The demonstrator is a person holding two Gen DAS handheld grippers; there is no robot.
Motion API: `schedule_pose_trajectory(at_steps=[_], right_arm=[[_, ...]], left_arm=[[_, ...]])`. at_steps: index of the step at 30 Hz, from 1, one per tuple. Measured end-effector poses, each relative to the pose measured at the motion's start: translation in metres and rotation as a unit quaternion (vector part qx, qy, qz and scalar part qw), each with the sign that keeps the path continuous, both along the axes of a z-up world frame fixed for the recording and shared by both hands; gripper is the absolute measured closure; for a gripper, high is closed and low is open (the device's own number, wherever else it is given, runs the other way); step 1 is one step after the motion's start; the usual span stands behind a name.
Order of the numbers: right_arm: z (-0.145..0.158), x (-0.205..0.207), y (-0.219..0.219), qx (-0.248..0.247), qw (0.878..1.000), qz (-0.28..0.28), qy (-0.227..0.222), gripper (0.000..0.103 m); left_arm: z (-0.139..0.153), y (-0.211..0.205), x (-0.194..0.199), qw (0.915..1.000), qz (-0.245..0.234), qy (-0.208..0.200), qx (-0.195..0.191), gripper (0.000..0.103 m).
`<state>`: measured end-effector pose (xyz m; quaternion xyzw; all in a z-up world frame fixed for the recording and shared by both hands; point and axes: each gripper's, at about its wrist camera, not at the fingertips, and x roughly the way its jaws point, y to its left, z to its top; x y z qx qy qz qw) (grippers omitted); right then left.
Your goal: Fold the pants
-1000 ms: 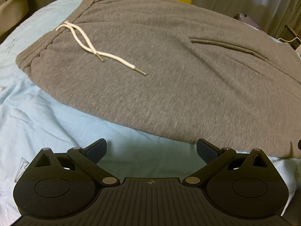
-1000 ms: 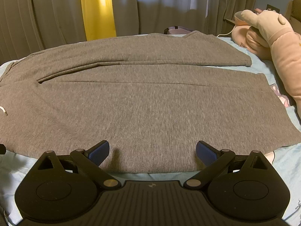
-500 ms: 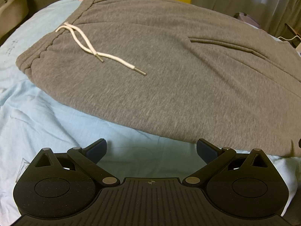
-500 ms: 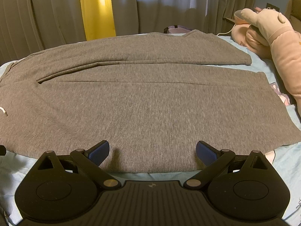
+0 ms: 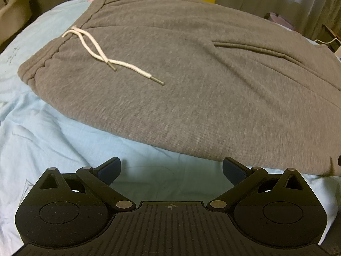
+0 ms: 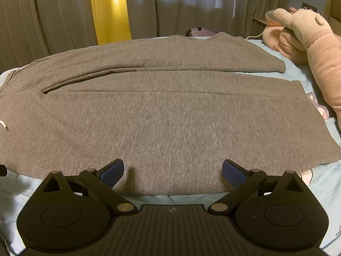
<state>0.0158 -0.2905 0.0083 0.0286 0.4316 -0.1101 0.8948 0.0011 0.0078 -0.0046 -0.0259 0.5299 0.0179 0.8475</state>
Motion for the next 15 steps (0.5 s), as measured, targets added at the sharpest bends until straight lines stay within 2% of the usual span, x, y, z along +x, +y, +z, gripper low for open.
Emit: schedule_pose_trajectory(at_steps=[15], right_arm=[[-0.0017,0.0007,0.0018,0.001,1.000,0.000,0.005,0.004]], left_arm=[[-0.0007,-0.0009,-0.0004,1.0000,-0.001,0.002,0.001,0.000]])
